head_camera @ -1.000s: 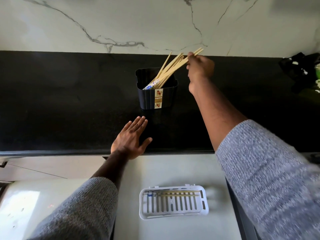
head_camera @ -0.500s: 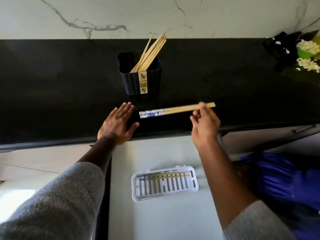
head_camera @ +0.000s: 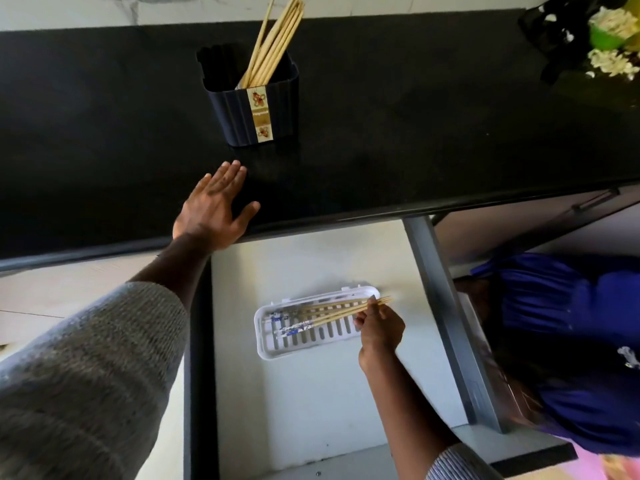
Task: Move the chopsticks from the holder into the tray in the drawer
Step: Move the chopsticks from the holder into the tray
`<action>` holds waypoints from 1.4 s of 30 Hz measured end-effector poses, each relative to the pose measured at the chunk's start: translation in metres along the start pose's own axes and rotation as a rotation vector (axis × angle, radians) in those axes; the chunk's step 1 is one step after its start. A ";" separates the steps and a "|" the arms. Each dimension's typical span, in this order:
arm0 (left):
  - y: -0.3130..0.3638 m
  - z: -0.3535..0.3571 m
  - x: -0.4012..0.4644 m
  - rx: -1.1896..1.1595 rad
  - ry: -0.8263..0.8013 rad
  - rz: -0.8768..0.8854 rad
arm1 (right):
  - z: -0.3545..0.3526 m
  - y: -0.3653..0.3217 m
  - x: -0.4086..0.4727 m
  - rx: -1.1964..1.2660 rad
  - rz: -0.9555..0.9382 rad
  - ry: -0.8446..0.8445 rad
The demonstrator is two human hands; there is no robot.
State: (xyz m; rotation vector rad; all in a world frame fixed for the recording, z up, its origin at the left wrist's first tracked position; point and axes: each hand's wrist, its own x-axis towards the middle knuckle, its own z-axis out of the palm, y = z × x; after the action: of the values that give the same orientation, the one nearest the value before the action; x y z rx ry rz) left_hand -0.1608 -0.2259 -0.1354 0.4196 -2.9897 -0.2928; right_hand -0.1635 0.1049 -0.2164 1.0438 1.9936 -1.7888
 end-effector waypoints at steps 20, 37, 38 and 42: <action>0.002 -0.001 0.000 0.019 -0.024 -0.024 | 0.035 0.002 -0.006 0.037 0.334 -0.130; 0.002 -0.003 -0.001 0.000 -0.031 -0.029 | 0.059 -0.070 -0.050 -0.096 -0.553 -0.285; 0.001 -0.003 -0.001 -0.002 -0.029 -0.029 | 0.067 -0.081 -0.051 -0.120 -0.653 -0.304; 0.002 -0.003 0.001 -0.022 -0.031 -0.034 | 0.111 -0.134 -0.051 -0.072 -0.775 -0.429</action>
State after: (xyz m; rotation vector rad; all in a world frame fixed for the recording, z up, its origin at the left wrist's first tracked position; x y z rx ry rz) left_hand -0.1615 -0.2251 -0.1316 0.4678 -3.0090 -0.3379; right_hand -0.2444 -0.0140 -0.1063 -0.1998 2.2901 -2.0088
